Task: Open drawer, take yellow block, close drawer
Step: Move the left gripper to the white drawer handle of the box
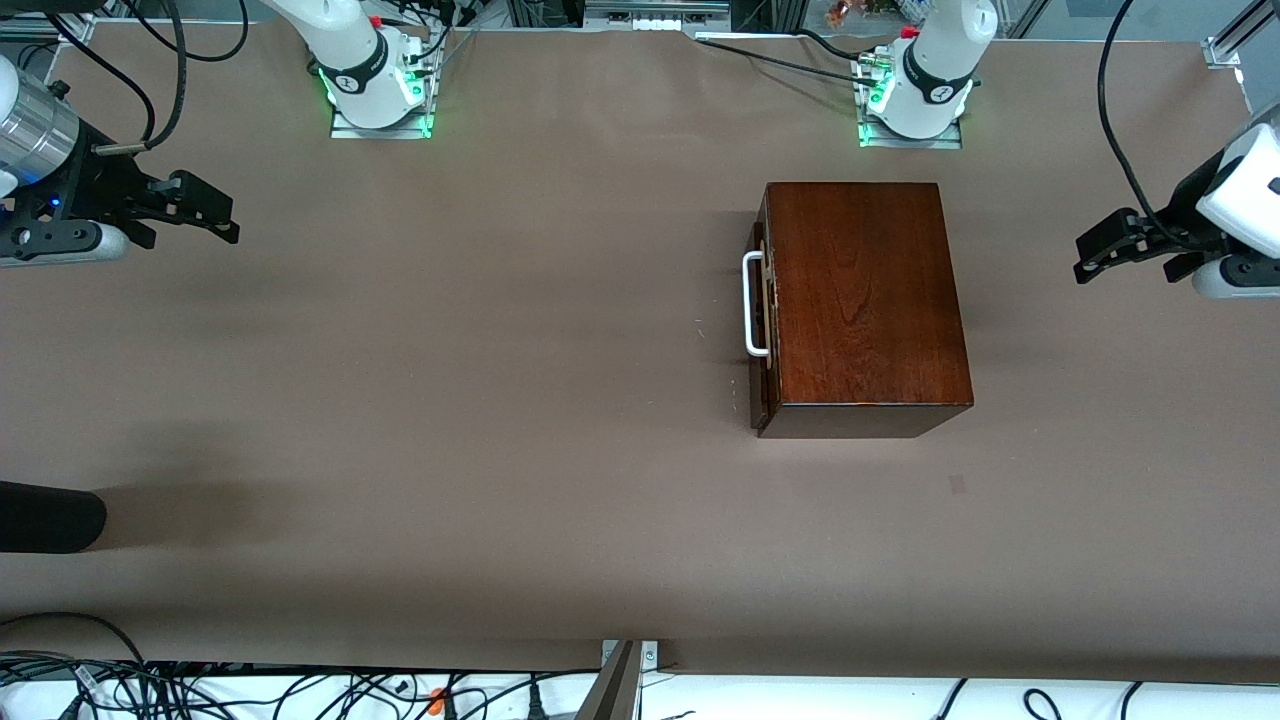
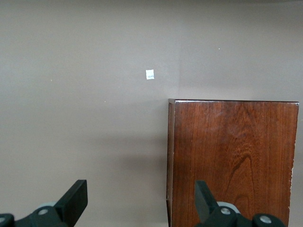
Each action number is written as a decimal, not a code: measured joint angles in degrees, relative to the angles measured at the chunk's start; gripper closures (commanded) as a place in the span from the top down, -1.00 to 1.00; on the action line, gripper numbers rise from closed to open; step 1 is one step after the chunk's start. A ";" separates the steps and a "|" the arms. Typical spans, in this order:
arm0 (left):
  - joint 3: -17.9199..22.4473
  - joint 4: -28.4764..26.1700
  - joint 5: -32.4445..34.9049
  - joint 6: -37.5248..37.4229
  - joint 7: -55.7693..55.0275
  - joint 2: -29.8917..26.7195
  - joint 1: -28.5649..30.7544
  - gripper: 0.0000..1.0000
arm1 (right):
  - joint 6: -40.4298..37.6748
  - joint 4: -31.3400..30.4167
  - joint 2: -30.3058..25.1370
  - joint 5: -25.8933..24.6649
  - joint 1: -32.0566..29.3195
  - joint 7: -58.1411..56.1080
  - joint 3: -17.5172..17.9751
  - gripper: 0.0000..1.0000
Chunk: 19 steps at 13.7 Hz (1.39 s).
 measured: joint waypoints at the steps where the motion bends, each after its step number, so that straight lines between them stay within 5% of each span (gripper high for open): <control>1: 0.00 0.00 0.00 0.00 0.00 0.15 0.00 1.00 | 0.01 0.19 0.00 0.00 0.00 -0.01 0.02 1.00; 12: -2.79 -0.24 -0.07 -4.49 0.10 3.62 -2.27 1.00 | 0.02 0.62 0.02 0.00 0.00 -0.03 0.03 1.00; 19: -5.72 1.81 -3.39 2.02 -9.34 13.40 -16.98 1.00 | 0.02 0.63 0.05 0.00 -0.03 -0.03 -0.05 1.00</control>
